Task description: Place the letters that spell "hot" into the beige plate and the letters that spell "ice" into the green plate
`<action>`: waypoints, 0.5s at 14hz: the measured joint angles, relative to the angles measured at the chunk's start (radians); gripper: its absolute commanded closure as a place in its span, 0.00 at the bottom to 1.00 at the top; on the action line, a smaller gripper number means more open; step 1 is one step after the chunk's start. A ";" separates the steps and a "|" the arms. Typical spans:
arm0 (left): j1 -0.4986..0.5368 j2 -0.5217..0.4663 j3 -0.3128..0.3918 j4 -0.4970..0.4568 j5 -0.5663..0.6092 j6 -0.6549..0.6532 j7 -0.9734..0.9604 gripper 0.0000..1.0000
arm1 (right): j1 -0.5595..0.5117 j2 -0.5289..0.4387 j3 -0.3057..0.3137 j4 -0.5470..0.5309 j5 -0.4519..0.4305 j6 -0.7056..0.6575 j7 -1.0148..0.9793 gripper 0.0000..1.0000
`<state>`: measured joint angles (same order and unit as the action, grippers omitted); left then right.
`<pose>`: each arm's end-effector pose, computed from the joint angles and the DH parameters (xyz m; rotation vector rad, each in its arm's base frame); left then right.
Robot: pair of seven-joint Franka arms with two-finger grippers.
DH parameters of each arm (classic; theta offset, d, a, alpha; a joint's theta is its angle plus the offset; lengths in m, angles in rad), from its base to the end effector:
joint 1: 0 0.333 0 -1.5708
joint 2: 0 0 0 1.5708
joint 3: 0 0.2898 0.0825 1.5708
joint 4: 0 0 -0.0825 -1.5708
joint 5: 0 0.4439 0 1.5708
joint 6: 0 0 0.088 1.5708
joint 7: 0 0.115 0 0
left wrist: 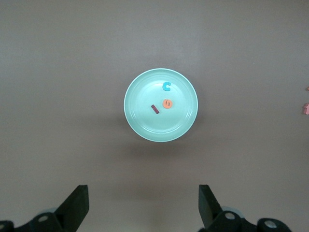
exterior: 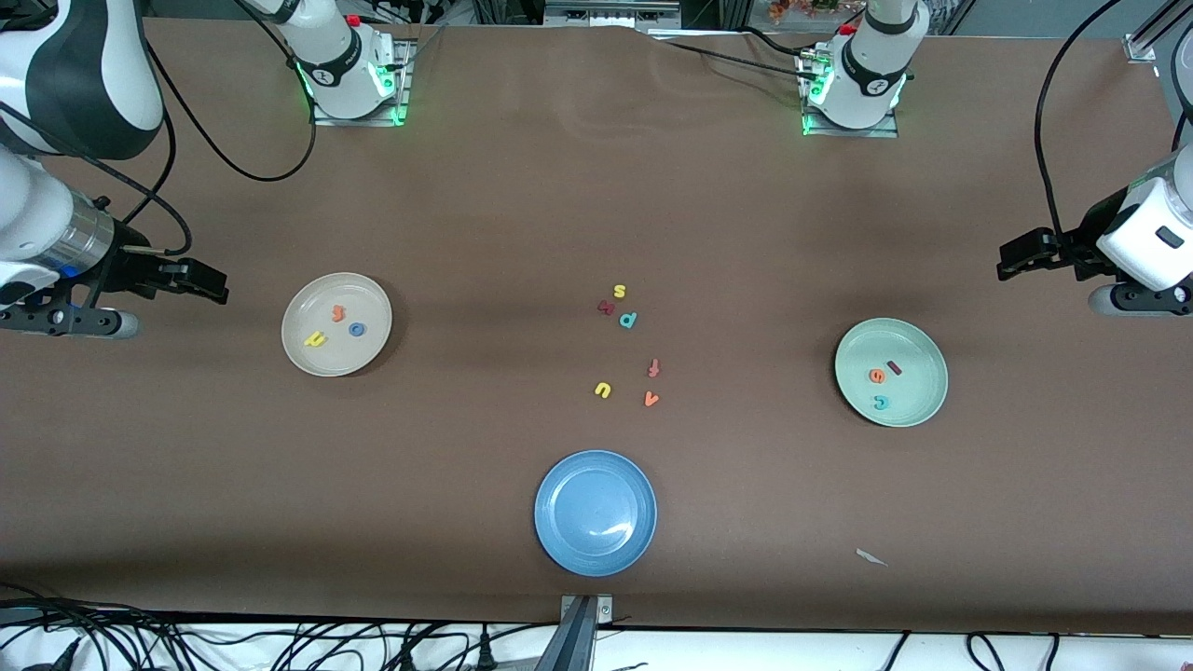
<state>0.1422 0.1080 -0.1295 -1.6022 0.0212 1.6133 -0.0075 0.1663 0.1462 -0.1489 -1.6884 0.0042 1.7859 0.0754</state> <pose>0.6405 0.0134 0.5098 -3.1309 -0.0287 0.1504 0.6558 0.0154 0.4534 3.1197 -0.0904 -0.0721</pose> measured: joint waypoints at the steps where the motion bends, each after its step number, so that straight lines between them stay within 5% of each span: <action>1: 0.001 0.001 0.000 0.000 0.000 0.003 0.000 0.00 | 0.000 0.000 0.000 0.000 0.000 0.000 0.000 0.00; 7: 0.007 0.002 0.003 0.000 0.000 0.009 0.006 0.00 | 0.000 0.000 0.000 0.000 0.000 0.000 0.000 0.00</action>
<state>0.1490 0.1098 -0.1266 -1.6022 0.0212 1.6227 -0.0016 0.1663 0.1462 -0.1489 -1.6884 0.0042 1.7856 0.0754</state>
